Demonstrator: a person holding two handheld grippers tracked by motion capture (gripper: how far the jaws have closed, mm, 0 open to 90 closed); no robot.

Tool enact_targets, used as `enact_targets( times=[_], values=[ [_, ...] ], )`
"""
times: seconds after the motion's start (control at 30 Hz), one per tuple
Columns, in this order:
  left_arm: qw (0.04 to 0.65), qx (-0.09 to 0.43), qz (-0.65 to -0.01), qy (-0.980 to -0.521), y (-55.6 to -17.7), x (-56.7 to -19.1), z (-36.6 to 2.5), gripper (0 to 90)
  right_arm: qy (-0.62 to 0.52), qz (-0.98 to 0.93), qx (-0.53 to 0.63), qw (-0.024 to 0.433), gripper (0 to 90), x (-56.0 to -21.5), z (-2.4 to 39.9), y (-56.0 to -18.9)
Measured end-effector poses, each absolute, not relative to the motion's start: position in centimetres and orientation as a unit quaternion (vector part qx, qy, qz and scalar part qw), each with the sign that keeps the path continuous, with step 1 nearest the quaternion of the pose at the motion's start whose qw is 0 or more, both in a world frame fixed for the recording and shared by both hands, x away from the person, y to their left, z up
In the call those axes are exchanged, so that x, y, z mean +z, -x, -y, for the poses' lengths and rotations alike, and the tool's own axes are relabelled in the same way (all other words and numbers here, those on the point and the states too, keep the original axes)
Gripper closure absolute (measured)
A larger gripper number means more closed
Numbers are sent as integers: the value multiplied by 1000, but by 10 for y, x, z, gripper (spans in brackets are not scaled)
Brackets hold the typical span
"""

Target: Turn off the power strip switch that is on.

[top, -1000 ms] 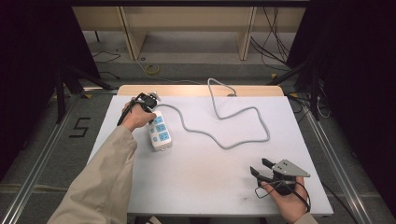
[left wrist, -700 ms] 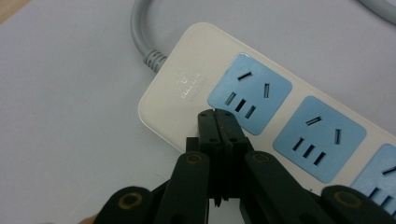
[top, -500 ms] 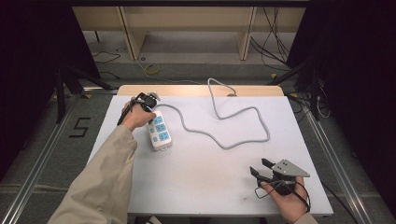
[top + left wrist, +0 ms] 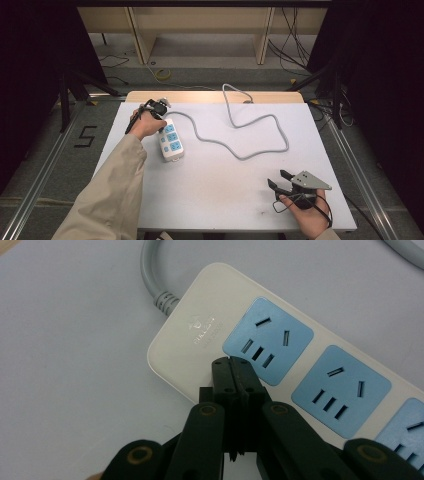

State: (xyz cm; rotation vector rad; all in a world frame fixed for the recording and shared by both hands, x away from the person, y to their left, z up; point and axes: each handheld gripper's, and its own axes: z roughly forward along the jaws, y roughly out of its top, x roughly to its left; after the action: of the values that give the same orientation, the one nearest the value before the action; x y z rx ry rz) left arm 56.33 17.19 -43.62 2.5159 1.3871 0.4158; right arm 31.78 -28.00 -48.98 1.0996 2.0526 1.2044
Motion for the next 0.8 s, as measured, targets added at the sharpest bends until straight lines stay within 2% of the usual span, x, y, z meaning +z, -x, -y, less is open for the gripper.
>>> enact_targets(
  times=[0.8],
  values=[
    [110, 147, -474, -861, -563, -437, -169, 897, -404, -758, 444, 257, 419, -490, 280, -318]
  ],
)
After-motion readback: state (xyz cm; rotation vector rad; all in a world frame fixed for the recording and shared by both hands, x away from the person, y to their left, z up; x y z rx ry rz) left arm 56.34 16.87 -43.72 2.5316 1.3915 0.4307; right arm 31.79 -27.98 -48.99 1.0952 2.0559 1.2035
